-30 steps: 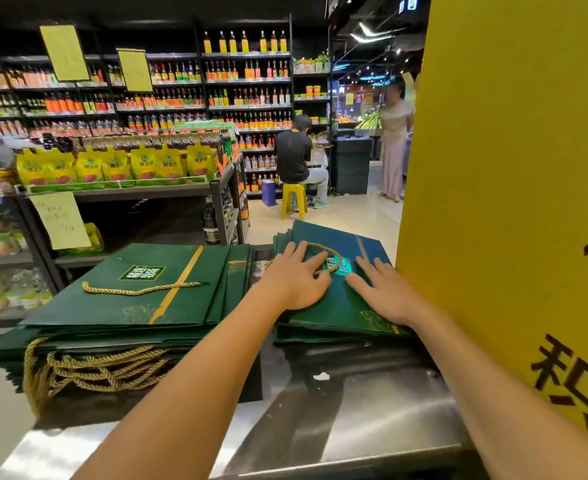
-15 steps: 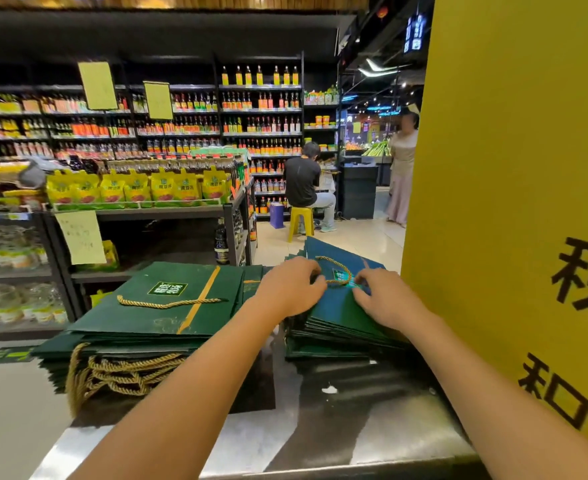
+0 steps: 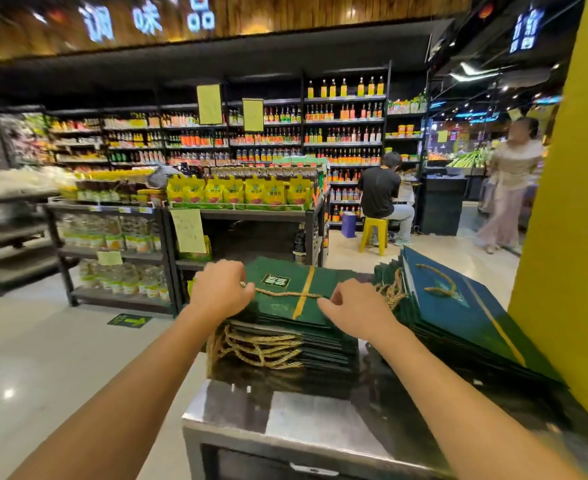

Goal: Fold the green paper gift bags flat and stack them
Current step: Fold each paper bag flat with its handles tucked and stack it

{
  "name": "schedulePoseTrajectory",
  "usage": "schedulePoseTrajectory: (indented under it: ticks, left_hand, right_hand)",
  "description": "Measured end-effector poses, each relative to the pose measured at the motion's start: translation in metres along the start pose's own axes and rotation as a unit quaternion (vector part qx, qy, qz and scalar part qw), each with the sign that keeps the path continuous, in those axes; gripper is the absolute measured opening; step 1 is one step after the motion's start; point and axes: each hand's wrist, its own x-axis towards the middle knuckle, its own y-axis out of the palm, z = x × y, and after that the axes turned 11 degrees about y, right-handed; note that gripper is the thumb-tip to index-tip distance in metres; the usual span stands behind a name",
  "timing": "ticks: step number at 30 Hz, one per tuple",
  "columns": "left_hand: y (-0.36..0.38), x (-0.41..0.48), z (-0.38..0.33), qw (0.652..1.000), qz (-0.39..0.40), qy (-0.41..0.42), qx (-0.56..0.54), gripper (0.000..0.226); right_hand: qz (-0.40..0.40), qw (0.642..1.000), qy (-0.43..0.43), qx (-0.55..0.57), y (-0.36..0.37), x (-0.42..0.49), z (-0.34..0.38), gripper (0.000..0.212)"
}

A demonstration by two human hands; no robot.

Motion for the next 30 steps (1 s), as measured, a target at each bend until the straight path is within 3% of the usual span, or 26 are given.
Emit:
schedulePoseTrajectory:
  ticks: [5,9,13,18,25,30]
  left_hand:
    - [0.005,-0.012,0.033,0.997,0.041,-0.047,-0.042,0.037]
    - [0.009,-0.017,0.036,0.991,0.031,-0.053,-0.120,0.044]
    - [0.005,-0.021,0.036,0.974,0.001,-0.062,-0.218,0.024]
    - [-0.004,-0.032,0.034,0.949,-0.052,-0.085,-0.298,0.049]
    - [-0.019,-0.082,0.011,0.892,-0.083,-0.098,-0.433,0.028]
    - [-0.012,-0.124,-0.010,0.813,-0.084,-0.126,-0.562,0.023]
  right_hand:
    - [0.013,0.998,0.066,0.006,0.022,0.015,-0.003,0.051]
    - [0.027,0.995,0.089,0.026,0.023,0.018,-0.004,0.052]
    - [0.045,0.992,0.083,0.087,0.022,0.015,-0.005,0.056]
    - [0.033,0.982,0.077,0.168,0.016,0.002,-0.007,0.056]
    - [0.005,0.944,0.102,0.312,-0.012,-0.050,-0.014,0.051]
    - [0.014,0.918,0.098,0.384,-0.014,-0.104,-0.038,0.041]
